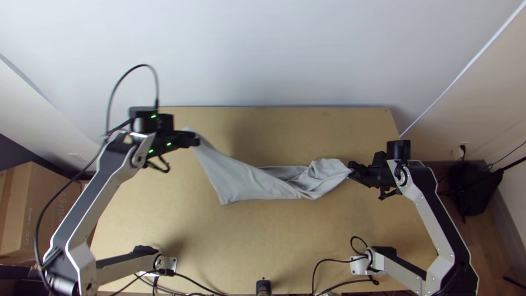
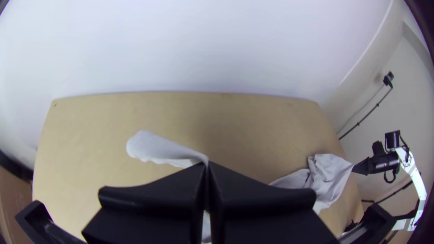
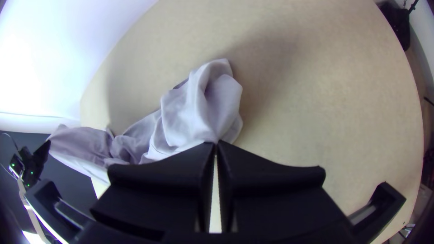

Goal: Fold the t-shirt

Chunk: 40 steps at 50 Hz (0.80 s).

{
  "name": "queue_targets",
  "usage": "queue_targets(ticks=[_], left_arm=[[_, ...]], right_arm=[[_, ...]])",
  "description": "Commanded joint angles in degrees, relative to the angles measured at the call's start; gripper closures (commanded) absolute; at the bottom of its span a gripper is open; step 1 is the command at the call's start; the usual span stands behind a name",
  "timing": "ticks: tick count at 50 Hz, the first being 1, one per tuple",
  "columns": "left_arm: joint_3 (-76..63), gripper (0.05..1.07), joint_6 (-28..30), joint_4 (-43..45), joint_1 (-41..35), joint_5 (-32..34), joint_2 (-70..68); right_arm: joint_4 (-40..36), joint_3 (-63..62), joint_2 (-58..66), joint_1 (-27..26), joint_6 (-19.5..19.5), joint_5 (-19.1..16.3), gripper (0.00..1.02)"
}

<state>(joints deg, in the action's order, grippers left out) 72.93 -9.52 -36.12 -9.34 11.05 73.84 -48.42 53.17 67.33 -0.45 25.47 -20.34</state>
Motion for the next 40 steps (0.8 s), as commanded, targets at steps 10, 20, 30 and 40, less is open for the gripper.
queue_targets(ticks=[10, 20, 30, 40], left_arm=[[-18.17, 1.04, 5.12, -16.35, 6.0, 7.94, -20.41], [-18.17, 1.04, 16.2, -33.93, 3.81, 14.35, -27.09], [-17.2, 1.0, 21.74, -44.13, -5.33, 15.76, -29.37], [-17.29, 0.15, 23.14, -44.74, -9.2, 15.58, -27.7]], right_arm=[[1.14, -0.17, 0.78, 0.71, 1.42, 0.04, 1.0], [1.23, -0.34, 2.02, 0.36, 1.07, 0.12, 1.0], [1.31, -0.7, 2.89, -0.08, 0.45, 0.12, 1.0], [1.31, -0.7, 3.07, -0.34, 0.54, 0.12, 1.0]])
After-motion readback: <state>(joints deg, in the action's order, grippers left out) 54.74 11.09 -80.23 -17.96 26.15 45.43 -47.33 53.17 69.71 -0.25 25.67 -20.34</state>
